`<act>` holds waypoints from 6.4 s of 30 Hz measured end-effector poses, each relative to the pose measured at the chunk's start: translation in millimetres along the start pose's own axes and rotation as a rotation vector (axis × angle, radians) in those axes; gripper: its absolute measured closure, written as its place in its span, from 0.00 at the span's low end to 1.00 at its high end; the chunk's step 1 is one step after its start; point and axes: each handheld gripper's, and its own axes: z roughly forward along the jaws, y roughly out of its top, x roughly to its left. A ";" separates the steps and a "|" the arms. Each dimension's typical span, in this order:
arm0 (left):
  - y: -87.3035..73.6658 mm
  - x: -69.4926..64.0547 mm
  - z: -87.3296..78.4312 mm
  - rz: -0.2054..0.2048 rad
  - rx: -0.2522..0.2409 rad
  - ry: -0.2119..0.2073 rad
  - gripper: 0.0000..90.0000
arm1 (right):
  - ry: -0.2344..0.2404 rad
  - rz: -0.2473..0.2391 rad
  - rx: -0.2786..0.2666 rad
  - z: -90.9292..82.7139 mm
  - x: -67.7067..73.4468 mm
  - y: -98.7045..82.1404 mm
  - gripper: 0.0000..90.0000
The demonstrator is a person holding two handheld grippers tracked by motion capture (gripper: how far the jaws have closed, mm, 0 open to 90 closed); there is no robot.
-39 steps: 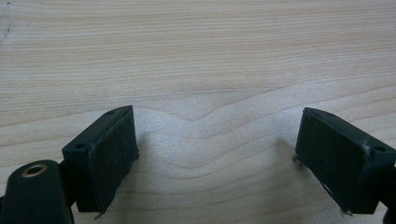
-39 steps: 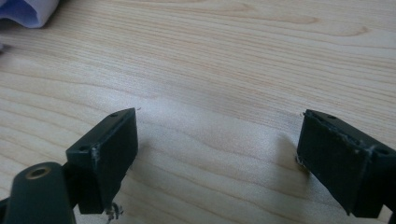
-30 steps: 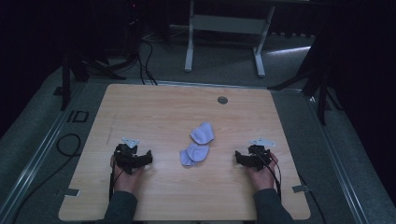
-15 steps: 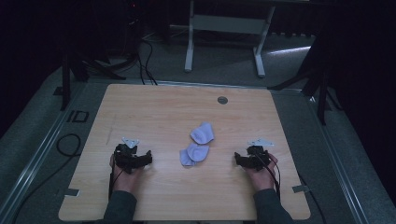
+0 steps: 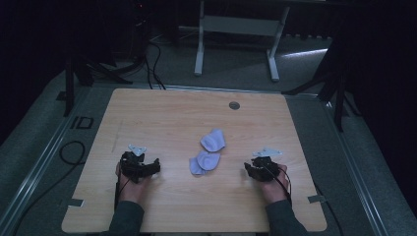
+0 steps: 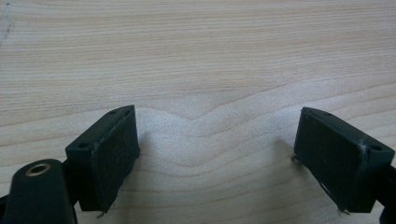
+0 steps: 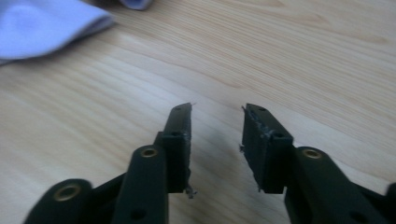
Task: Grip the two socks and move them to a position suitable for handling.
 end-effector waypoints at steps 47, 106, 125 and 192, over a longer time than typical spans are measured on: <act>-1.0 -1.5 -0.8 -0.008 -0.002 0.007 0.15 | 0.172 -0.257 0.068 44.2 106.7 47.4 0.90; -2.8 -58.6 -29.8 0.213 -0.017 -0.363 0.89 | 0.181 -0.229 0.030 42.3 136.3 41.6 0.91; -8.2 -83.3 -19.9 0.327 0.001 -0.376 0.96 | 0.222 -0.232 0.033 41.6 138.9 42.0 0.86; -8.5 -81.6 -19.7 0.313 0.008 -0.384 0.98 | 0.237 -0.230 0.013 0.4 77.5 23.2 0.98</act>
